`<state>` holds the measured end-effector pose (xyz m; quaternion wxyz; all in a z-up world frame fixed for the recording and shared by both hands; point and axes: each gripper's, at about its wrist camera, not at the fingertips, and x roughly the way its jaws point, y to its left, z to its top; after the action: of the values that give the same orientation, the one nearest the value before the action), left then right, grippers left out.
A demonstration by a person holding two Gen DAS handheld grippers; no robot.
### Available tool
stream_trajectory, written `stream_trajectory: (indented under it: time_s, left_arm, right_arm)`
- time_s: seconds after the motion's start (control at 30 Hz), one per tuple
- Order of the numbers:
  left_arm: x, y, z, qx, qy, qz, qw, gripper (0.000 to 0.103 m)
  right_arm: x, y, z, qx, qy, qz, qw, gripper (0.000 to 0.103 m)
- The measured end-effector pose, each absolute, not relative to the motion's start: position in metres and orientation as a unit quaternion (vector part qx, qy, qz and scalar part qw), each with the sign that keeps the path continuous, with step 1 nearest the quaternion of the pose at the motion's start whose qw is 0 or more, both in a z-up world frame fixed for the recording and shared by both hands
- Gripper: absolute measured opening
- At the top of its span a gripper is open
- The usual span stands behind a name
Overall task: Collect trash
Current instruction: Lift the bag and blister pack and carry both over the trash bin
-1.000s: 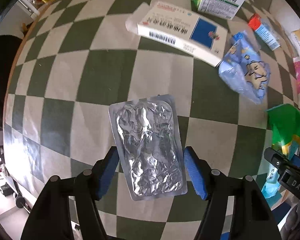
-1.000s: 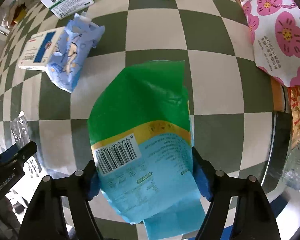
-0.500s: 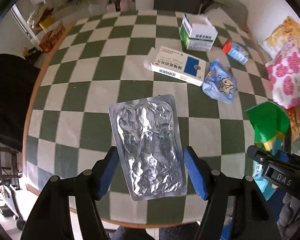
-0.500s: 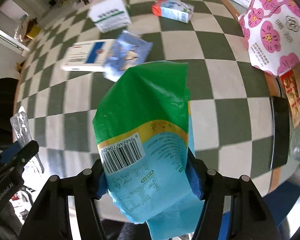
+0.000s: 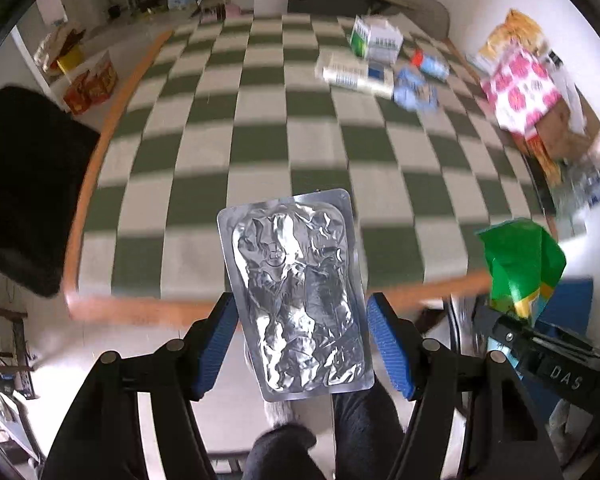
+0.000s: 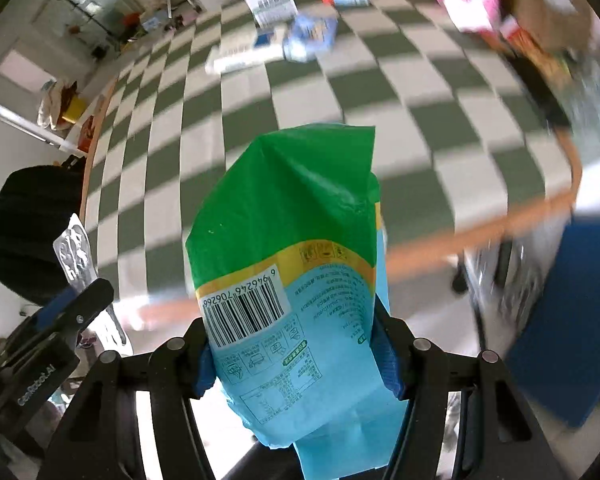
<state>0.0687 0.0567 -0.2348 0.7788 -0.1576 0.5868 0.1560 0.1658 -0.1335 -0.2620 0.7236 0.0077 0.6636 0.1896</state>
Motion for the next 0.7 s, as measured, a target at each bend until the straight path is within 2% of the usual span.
stream_trajectory:
  time_s: [0.17, 0.33, 0.7]
  left_arm:
    - [0.022, 0.055, -0.278, -0.172, 0.619, 0.148, 0.752, 0.064]
    - [-0.009, 0.059, -0.347, -0.203, 0.653, 0.152, 0.713, 0.064]
    - [-0.016, 0.082, -0.585, -0.333, 0.688, 0.135, 0.630, 0.064]
  right_arm:
    - [0.097, -0.147, -0.299, 0.002, 0.700, 0.176, 0.692, 0.065]
    - [0.044, -0.161, -0.370, -0.013, 0.747, 0.167, 0.644, 0.065]
    - [0.032, -0.150, -0.608, 0.005, 0.800, 0.174, 0.574, 0.065]
